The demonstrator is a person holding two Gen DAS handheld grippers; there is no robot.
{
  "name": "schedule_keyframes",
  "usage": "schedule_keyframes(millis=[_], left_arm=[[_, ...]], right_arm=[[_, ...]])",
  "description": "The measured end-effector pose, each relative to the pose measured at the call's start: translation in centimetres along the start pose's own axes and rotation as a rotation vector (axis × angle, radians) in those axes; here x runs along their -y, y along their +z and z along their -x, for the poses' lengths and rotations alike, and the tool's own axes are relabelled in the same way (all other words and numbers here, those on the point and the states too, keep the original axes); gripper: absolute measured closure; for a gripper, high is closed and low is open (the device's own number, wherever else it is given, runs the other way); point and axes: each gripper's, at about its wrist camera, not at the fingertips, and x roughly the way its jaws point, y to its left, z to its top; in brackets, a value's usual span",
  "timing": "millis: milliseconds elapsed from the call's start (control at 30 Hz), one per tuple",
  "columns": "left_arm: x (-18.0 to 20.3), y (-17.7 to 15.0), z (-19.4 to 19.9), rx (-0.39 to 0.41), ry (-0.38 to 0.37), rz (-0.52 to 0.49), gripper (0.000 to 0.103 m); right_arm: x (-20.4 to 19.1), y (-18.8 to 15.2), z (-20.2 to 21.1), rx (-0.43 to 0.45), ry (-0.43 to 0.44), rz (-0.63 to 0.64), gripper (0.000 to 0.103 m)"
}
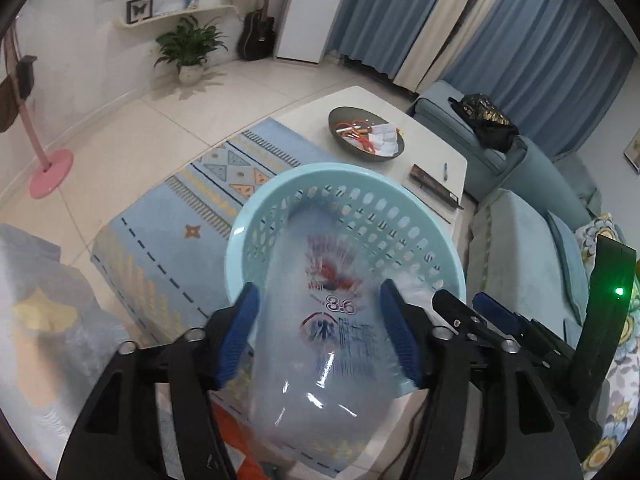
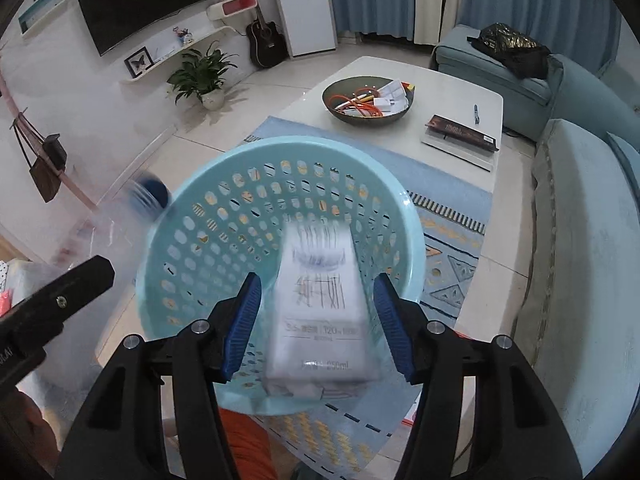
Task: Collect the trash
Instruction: 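Carry the bottle in the left tool into the blue basket while the right tool drops the carton there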
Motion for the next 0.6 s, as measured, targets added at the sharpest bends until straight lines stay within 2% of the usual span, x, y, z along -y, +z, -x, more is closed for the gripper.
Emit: schedule_keyframes(millis=[100,200,233,333,433,500,600], left_arm=[[-1.2,-0.3,1.5,0.033,-0.018,0.018,0.032],[-2.4,-0.3,3.3,0.074,-0.026,0.044,0.032],[-2.8,-0.5,3.9,0.088,-0.026,0.051,0.032],[-3.9,-1.1,6.3,0.115,-0.01,0.062,0.032],[-5.9,-2.3,9.2,0.137,0.026,0.081,0.032],[-7.3,-3.2,11.2,0.157,0.043,0.101,0.032],[-9.7,-5.0,15.0,0.199,0.107,0.137,0.032]], right_arm=[[-0.9,0.2,0.0,0.023,0.005,0.011,0.04],[-2.2,0.2,-0.5,0.048,0.018,0.033,0.029],[-2.7,0.3,-0.6,0.067,0.017,0.04,0.025],[-5.2,0.2,-1.1,0.164,-0.03,0.1,0.024],[-7.8,-0.1,-2.2,0.25,-0.15,0.179,0.022],[-9.1,-0.1,-3.5,0.267,-0.217,0.226,0.022],[-10.5,-0.3,-5.7,0.26,-0.319,0.284,0.022]])
